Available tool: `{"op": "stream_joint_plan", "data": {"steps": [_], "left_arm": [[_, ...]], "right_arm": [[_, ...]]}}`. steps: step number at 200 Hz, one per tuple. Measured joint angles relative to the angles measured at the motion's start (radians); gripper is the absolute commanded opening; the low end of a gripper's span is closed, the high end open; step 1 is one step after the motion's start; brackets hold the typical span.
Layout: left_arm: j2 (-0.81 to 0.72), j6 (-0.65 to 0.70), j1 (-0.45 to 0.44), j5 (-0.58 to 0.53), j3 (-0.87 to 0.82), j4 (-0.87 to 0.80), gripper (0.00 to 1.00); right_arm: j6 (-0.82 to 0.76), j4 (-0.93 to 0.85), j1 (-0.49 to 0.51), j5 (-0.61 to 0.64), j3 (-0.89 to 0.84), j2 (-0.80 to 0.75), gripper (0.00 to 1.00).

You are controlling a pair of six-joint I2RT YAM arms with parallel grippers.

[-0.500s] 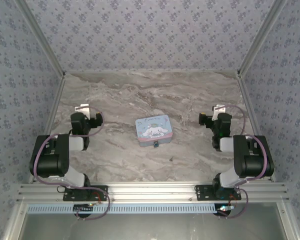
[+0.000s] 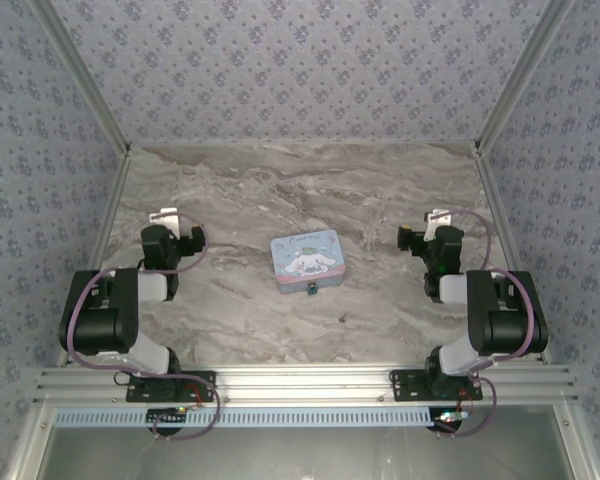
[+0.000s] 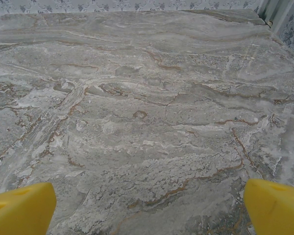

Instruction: Unlock a padlock with a key

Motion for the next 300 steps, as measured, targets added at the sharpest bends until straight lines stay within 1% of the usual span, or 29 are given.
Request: {"op": "stream_joint_plan", "data": {"steps": [93,117,141,168,186,212,234,255,274,300], "left_arm": [[0.000,0.000,0.000,-0.003,0.000,0.000,0.99],[-0.030,-0.001,-0.001,-0.013,-0.001,-0.033,1.00],[-0.156,-0.010,-0.004,-0.033,-0.002,-0.114,0.99],[-0.323,-0.052,-0.006,-0.037,0.011,-0.227,0.99],[-0.395,-0.118,-0.006,-0.037,0.077,-0.377,0.99],[-0.426,-0.223,-0.006,-0.003,0.205,-0.564,1.00],[-0.444,-0.307,-0.008,0.064,0.254,-0.663,0.99],[-0.457,-0.373,-0.027,0.122,0.258,-0.741,0.99],[-0.465,-0.433,-0.073,0.169,0.257,-0.790,0.99],[-0.478,-0.518,-0.156,0.222,0.232,-0.790,0.99]], "right_arm": [[0.000,-0.001,0.000,0.000,0.000,0.000,1.00],[0.002,-0.050,-0.003,0.001,0.016,-0.003,1.00],[0.012,-0.175,-0.017,0.005,0.066,-0.060,1.00],[0.038,-0.313,-0.021,0.010,0.120,-0.183,1.00],[0.072,-0.418,-0.015,0.008,0.155,-0.263,1.00],[0.144,-0.570,0.011,-0.002,0.199,-0.362,1.00],[0.229,-0.711,0.068,-0.023,0.232,-0.427,1.00],[0.308,-0.837,0.138,-0.027,0.261,-0.460,0.96],[0.384,-0.956,0.206,-0.027,0.286,-0.467,0.93],[0.476,-1.102,0.293,-0.027,0.311,-0.463,0.87]]}}
